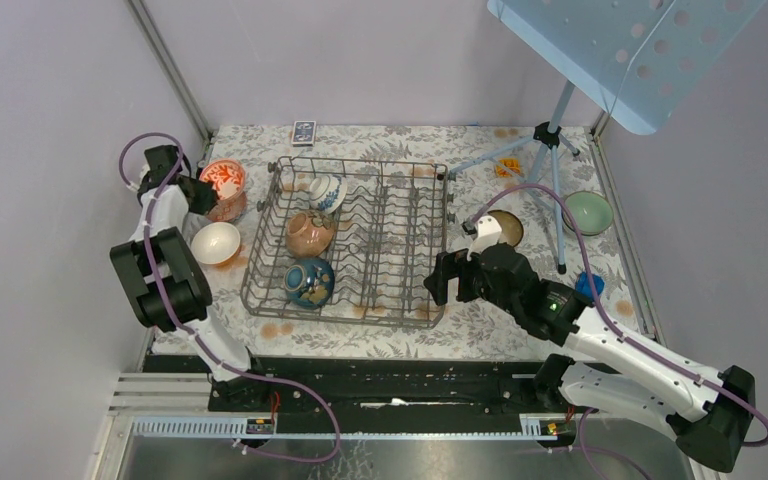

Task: Unload the bowls from the dish rack
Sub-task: Place the bowl with the bowl.

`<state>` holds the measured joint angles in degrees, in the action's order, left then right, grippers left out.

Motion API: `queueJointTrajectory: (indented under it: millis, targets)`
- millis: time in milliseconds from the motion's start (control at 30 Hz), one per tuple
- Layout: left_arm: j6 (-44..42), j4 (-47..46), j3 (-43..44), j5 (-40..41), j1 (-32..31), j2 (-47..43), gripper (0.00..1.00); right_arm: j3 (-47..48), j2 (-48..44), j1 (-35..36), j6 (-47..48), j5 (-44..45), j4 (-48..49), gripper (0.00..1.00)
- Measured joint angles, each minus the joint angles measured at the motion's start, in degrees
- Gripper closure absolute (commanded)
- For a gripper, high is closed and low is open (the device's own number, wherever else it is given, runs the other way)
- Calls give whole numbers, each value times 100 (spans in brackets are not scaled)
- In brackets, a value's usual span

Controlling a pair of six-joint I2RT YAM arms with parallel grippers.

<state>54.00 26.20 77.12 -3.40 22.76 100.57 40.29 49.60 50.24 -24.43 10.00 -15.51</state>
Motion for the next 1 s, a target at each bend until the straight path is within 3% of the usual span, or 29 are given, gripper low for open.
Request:
queueJointTrajectory:
  millis: [1000]
  targets:
    - [-177,68,-2,282,140,420,100,-133,-57,0,-68,87,-7,2]
